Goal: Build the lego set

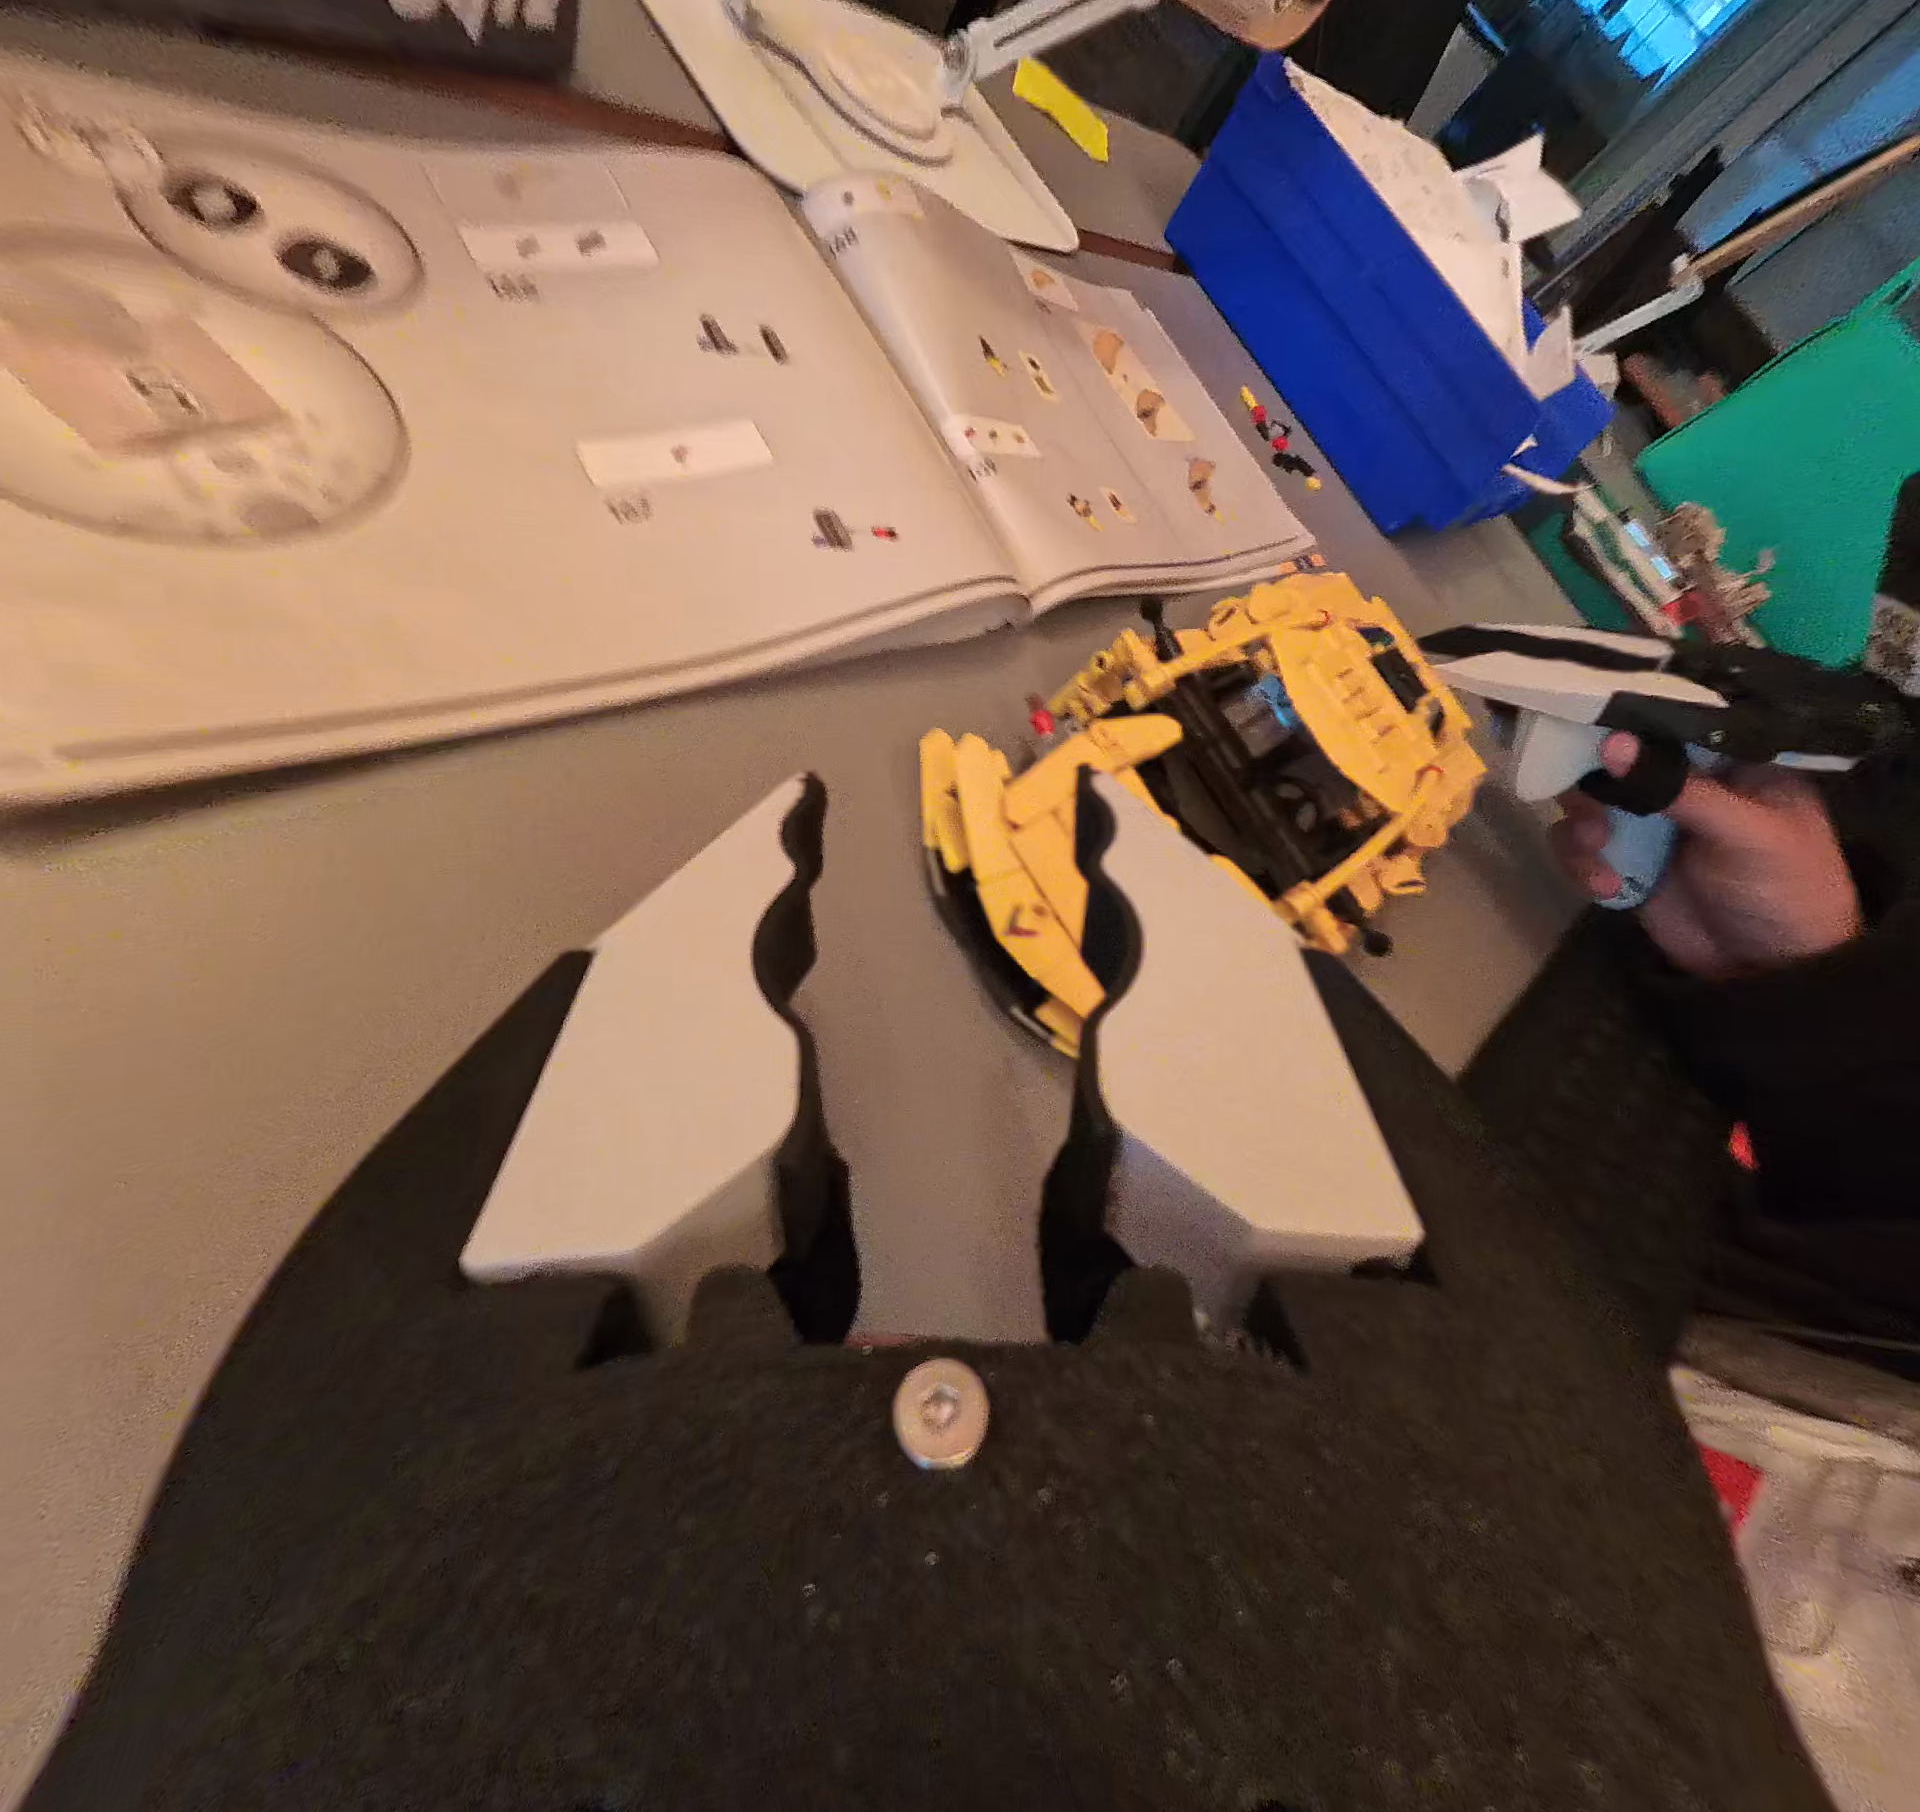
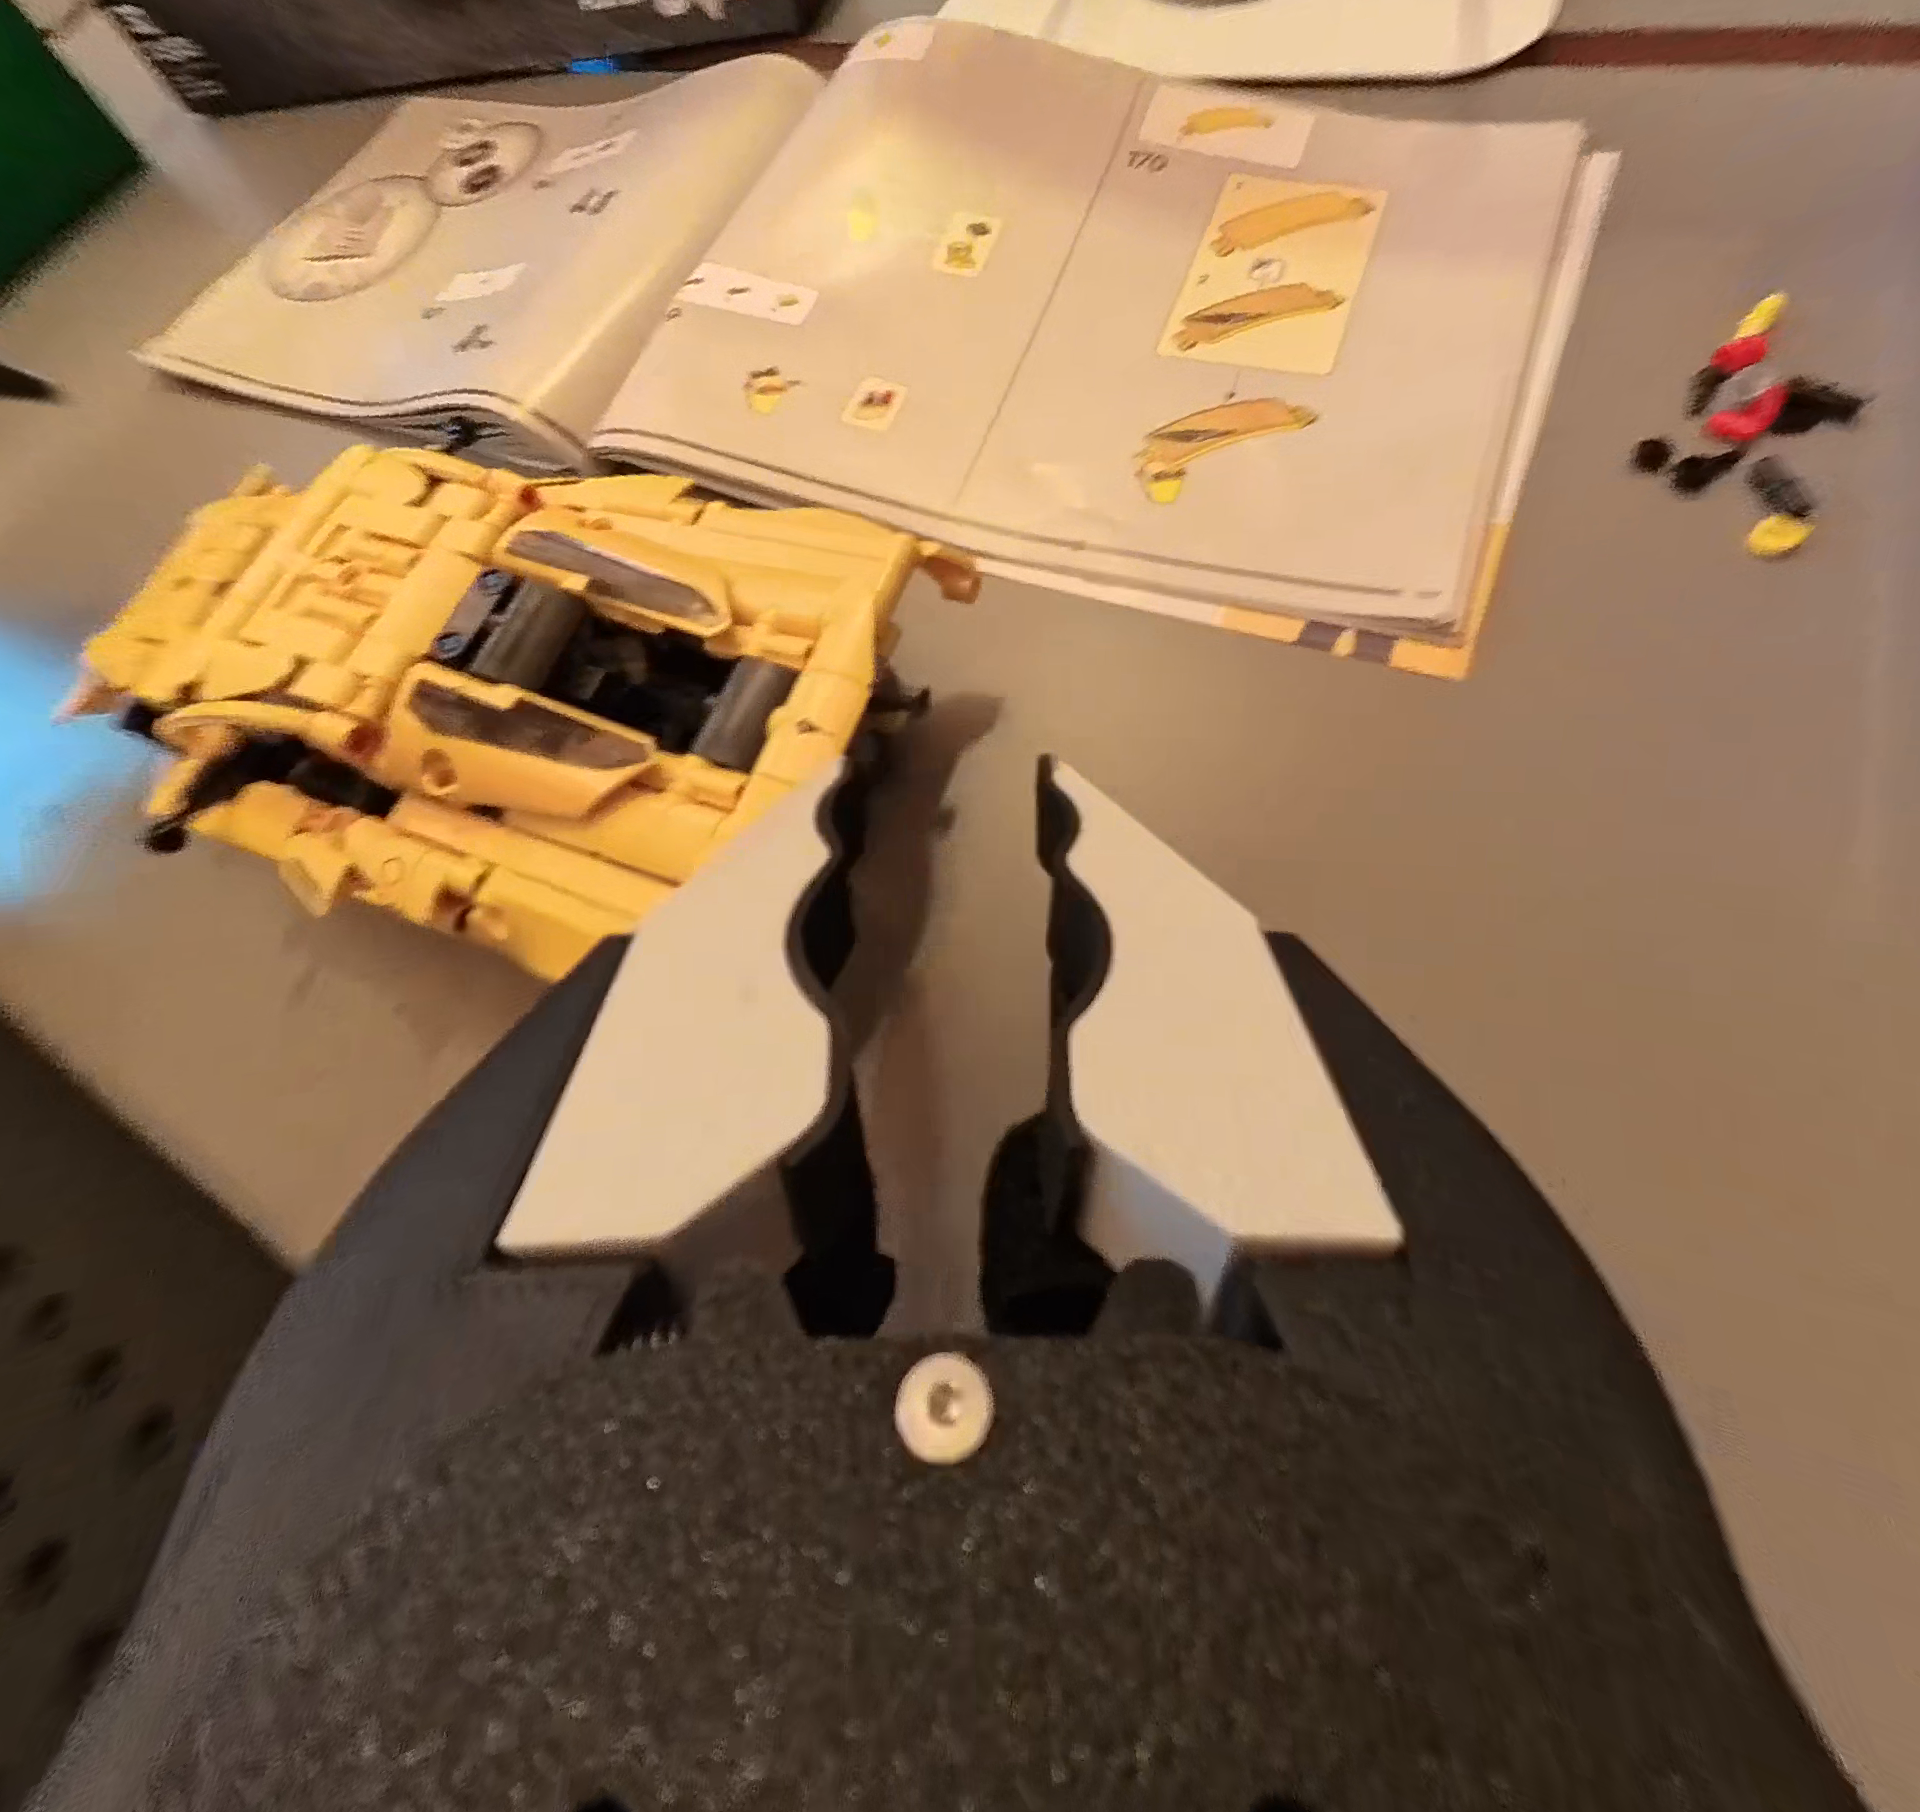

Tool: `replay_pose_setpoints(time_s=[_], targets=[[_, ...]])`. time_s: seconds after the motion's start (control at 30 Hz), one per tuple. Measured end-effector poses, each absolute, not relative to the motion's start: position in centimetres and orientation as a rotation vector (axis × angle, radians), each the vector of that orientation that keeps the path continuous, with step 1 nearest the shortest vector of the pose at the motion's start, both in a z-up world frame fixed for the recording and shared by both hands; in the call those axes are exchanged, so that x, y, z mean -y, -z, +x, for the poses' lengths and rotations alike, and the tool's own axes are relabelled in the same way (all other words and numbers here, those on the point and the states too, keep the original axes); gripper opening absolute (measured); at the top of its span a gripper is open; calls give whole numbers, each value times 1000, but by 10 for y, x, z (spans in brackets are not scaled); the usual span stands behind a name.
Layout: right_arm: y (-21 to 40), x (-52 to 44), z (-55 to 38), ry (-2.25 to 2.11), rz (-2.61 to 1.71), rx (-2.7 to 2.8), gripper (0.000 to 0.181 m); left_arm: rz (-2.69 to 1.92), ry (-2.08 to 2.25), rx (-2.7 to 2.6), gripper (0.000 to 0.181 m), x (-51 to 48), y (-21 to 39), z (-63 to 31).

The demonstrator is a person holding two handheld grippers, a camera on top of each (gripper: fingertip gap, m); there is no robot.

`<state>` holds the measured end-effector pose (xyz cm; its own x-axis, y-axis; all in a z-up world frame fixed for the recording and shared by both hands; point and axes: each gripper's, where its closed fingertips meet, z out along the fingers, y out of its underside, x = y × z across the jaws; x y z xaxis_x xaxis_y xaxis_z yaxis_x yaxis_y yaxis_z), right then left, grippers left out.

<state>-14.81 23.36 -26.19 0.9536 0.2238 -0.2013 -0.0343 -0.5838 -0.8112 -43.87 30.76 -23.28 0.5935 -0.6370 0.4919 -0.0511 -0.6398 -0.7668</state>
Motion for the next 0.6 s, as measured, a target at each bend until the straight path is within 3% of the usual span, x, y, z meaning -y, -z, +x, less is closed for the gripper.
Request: replay_pose_setpoints(time_s=[0.07,0.13,0.37,0.43,0.5,0.6], targets=[[260,-229,-151,-455,-2159,113,29,-2124,1053,-514,53,-295,240,-430],[252,-227,-153,-574,-2115,95,59,-2136,1038,-502,55,-289,244,-423],[256,-227,-185,-1034,-2110,63,76,-2247,1095,-515,55,-277,268,-395],[263,-230,-194,-1104,-2129,62,73,-2278,1114,-533,54,-272,275,-390],[256,-227,-205,-1219,-2097,67,57,-2270,1157,-509,51,-271,275,-387],[255,-221,-210,-1192,-2115,80,55,-2287,1170,-532,49,-266,275,-388]])
